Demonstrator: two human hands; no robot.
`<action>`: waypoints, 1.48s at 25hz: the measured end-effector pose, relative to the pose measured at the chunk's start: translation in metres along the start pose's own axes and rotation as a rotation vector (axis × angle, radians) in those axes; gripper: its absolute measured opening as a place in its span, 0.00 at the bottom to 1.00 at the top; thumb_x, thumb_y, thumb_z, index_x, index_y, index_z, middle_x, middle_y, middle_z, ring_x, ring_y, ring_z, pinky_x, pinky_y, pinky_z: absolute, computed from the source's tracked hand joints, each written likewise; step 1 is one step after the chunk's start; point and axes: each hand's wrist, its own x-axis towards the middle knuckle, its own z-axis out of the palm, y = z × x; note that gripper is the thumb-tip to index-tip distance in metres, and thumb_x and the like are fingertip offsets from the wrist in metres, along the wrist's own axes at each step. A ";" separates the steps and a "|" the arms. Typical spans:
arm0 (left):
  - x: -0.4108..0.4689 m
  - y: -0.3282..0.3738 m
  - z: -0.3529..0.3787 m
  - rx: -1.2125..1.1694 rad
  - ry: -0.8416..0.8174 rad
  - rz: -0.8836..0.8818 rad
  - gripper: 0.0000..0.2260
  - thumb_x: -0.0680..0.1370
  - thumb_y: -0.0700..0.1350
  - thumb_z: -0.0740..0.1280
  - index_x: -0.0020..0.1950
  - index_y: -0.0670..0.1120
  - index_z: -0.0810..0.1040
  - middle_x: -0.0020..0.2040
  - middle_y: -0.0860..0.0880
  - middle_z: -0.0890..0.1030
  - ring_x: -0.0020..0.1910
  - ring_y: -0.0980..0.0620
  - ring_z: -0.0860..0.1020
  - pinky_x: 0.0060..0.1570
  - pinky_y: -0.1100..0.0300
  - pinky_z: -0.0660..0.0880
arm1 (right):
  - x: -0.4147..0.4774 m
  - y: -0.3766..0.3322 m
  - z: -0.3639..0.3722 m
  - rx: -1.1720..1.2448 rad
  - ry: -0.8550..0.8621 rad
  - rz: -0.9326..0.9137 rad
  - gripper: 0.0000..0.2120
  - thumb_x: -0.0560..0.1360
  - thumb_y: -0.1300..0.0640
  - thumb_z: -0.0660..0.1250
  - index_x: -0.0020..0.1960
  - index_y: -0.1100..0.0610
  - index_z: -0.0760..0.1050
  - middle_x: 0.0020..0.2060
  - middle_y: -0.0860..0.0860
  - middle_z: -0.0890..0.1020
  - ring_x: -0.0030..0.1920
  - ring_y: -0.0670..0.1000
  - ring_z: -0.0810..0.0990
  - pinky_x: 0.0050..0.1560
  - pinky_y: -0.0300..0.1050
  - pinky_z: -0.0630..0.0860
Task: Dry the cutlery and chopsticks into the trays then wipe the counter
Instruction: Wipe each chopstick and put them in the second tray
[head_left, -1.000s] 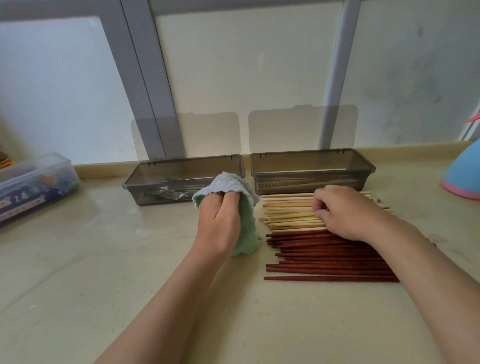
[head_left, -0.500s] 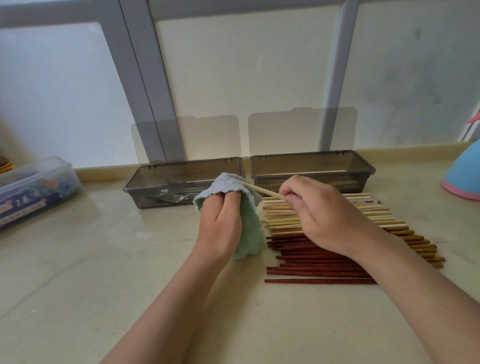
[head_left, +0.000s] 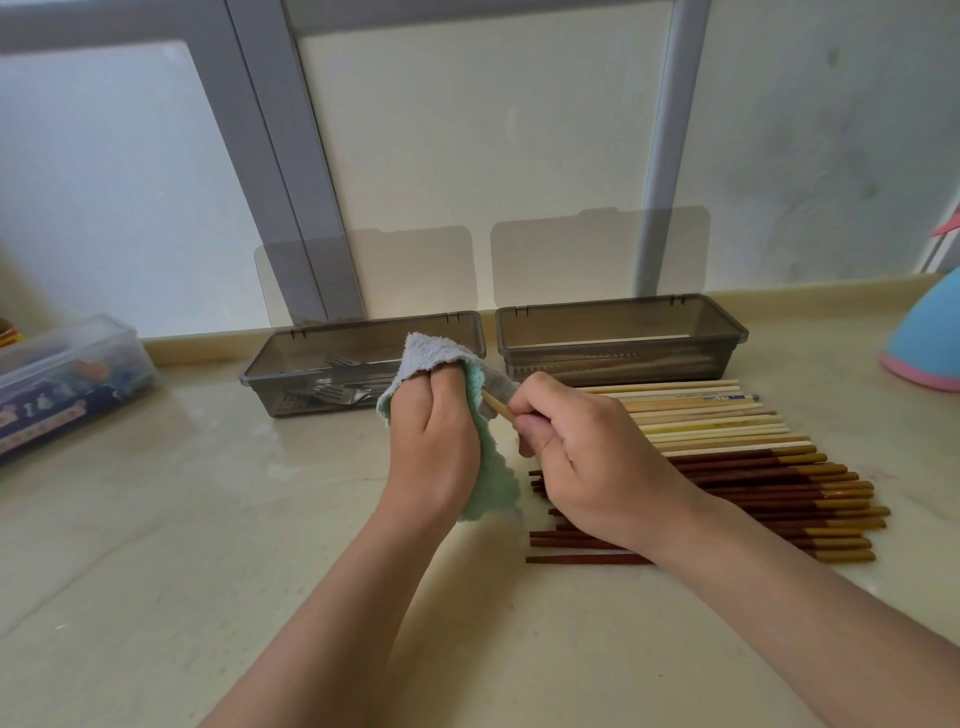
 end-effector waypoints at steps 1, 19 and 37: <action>0.000 0.000 0.001 0.014 -0.003 0.007 0.18 0.79 0.46 0.56 0.29 0.53 0.68 0.28 0.51 0.68 0.31 0.49 0.67 0.34 0.48 0.66 | -0.001 0.000 0.002 0.019 0.015 0.009 0.06 0.82 0.64 0.61 0.47 0.59 0.73 0.36 0.51 0.78 0.35 0.47 0.74 0.33 0.36 0.69; 0.022 -0.012 -0.013 -0.021 0.231 -0.068 0.19 0.83 0.46 0.54 0.46 0.40 0.81 0.39 0.42 0.79 0.35 0.49 0.74 0.40 0.51 0.73 | 0.000 0.008 -0.006 0.008 -0.138 0.236 0.10 0.84 0.56 0.60 0.50 0.53 0.79 0.34 0.49 0.81 0.33 0.50 0.77 0.37 0.54 0.77; 0.007 -0.007 -0.004 0.076 0.079 0.008 0.20 0.84 0.43 0.53 0.39 0.43 0.79 0.33 0.49 0.75 0.33 0.50 0.73 0.37 0.54 0.71 | 0.000 0.003 -0.004 0.113 -0.192 0.267 0.14 0.83 0.57 0.61 0.42 0.51 0.79 0.27 0.44 0.74 0.29 0.42 0.71 0.33 0.42 0.69</action>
